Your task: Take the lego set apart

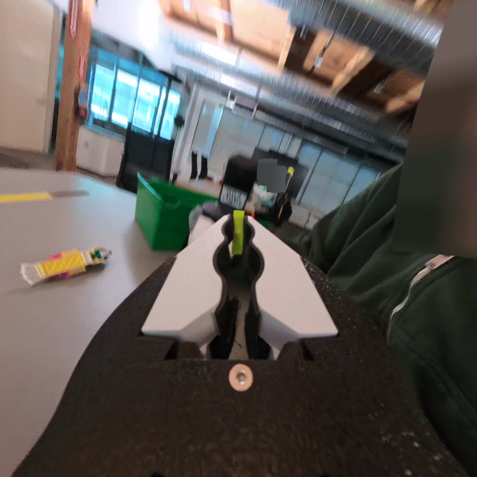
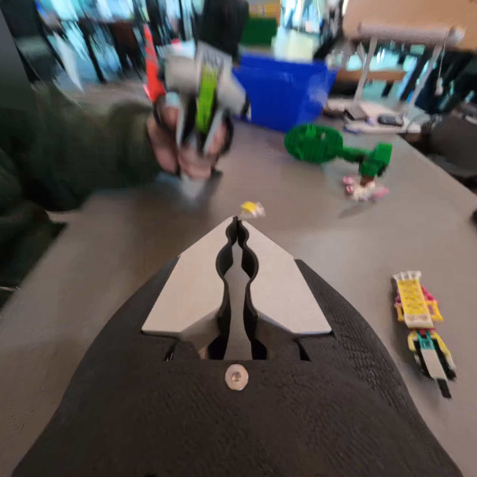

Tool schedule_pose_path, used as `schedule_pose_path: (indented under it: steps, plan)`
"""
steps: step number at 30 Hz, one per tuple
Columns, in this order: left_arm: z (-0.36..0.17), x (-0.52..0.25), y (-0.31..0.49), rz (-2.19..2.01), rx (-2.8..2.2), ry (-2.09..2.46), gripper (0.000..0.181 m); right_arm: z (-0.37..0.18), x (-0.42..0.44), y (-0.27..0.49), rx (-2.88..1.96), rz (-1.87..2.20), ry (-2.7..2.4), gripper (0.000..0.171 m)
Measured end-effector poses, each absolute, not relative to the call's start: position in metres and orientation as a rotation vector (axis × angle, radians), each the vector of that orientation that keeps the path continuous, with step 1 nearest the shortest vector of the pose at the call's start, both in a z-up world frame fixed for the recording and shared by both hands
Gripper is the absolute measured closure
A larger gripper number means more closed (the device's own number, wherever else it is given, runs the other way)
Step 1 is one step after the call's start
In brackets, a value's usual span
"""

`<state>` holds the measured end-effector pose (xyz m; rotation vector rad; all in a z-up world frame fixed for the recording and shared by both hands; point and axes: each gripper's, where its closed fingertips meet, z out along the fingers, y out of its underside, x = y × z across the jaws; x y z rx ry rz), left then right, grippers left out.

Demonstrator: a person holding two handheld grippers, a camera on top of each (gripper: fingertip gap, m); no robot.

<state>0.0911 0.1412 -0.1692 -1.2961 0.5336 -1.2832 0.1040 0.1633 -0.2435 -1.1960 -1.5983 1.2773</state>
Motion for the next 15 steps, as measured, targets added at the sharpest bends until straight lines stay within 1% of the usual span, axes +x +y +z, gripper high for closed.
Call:
schedule_pose_path:
  steps: [1,3,7,10,13,15]
  plan:
    - [-0.164,0.079,0.144,-1.229,-1.282,0.509,0.176,-0.252,0.103,0.165,-1.213,1.231,-1.625,0.171]
    - [-0.162,0.065,0.146,-1.137,-1.289,0.497,0.176,-0.242,0.099,0.159,-1.2,1.33,-1.572,0.171]
    - [-0.178,0.058,0.161,-1.134,-1.371,0.432,0.176,-0.235,0.095,0.16,-1.231,1.478,-1.447,0.171]
    - [-0.184,0.055,0.165,-1.157,-1.393,0.399,0.176,-0.231,0.095,0.167,-1.228,1.474,-1.392,0.171]
    - [-0.184,0.052,0.167,-1.195,-1.376,0.364,0.176,-0.228,0.093,0.17,-1.24,1.486,-1.344,0.157]
    - [-0.18,0.043,0.17,-1.17,-1.357,0.333,0.176,-0.228,0.091,0.179,-1.251,1.435,-1.293,0.153]
